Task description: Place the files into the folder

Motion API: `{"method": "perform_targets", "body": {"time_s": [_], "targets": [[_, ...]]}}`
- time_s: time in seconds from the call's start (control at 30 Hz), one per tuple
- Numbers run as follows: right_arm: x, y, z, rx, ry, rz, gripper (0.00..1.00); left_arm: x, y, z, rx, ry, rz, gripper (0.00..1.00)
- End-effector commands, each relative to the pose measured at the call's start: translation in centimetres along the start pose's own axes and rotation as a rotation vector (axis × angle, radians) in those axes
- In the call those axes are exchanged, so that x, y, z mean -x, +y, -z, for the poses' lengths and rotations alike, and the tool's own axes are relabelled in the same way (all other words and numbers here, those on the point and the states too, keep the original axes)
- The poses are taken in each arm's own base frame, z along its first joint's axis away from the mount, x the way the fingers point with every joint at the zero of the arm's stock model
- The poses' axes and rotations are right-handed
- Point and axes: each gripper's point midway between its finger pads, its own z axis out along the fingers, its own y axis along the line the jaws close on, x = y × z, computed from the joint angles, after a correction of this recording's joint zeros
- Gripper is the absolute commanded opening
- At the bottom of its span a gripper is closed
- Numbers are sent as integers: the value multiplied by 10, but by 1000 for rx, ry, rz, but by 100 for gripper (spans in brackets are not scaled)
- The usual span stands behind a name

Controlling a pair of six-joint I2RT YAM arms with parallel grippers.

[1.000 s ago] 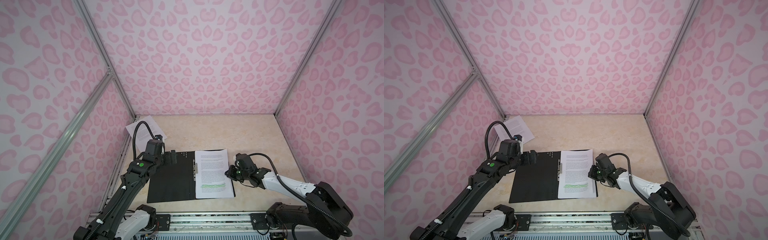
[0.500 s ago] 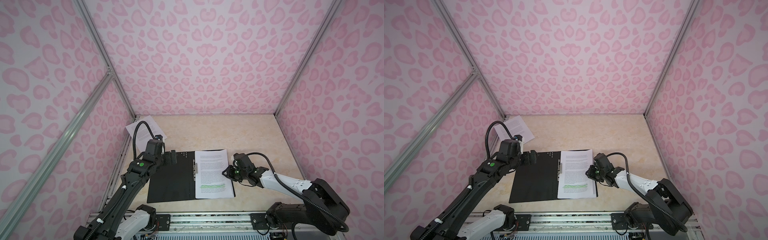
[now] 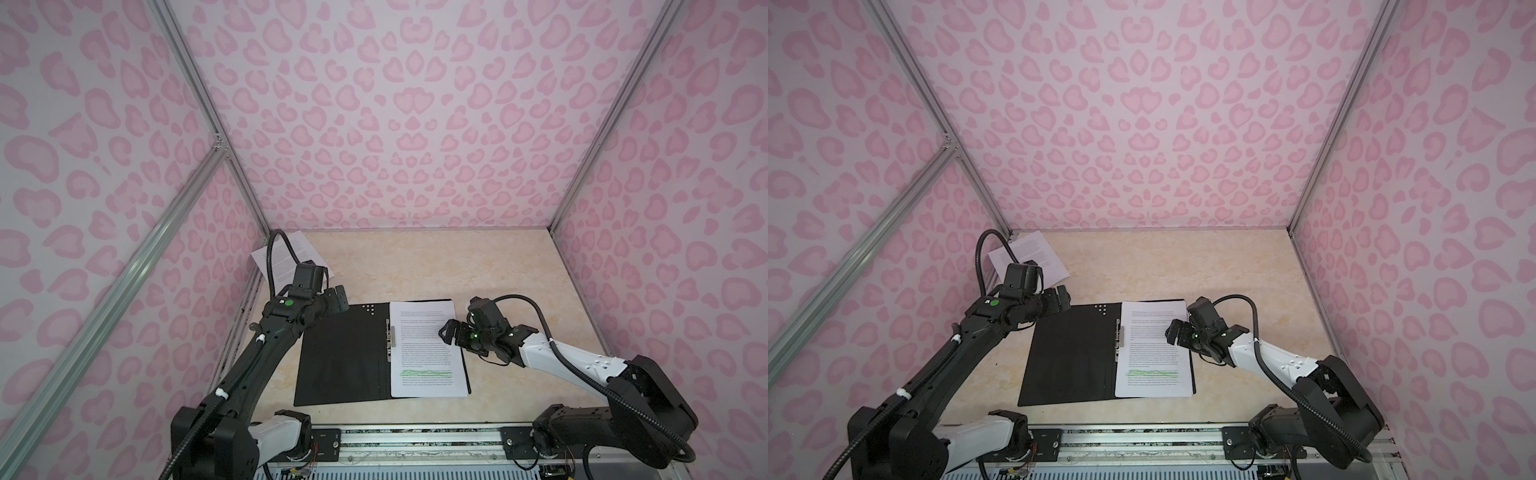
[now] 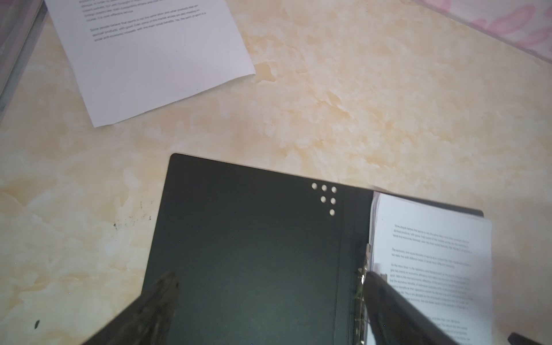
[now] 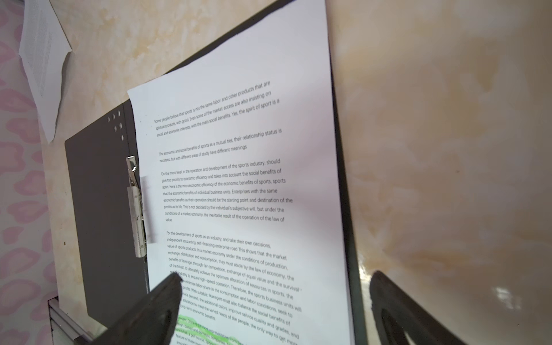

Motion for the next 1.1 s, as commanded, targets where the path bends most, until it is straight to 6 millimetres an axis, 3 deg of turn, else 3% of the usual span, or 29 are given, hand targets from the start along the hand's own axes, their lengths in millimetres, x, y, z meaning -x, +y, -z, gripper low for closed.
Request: {"method": "perform_targets", "body": {"time_s": [0.0, 0.27, 0.43, 0.53, 0.63, 0.77, 1.07], "targets": [[8, -3, 3, -18, -49, 65, 98, 28, 6, -21, 9, -11, 128, 97], [4, -3, 7, 8, 15, 138, 98, 107, 57, -104, 132, -32, 259, 98], [1, -13, 10, 24, 20, 148, 98, 144, 77, -147, 157, -27, 248, 99], [0, -18, 11, 41, 28, 136, 98, 155, 85, -172, 127, 0, 231, 99], [-1, -25, 10, 44, 38, 121, 98, 154, 100, -193, 125, 47, 252, 99], [2, -27, 11, 63, 43, 108, 98, 146, 103, -215, 89, 111, 244, 99], [18, -25, 15, 79, 30, 93, 98, 115, 65, -237, -81, 247, 260, 96]]}}
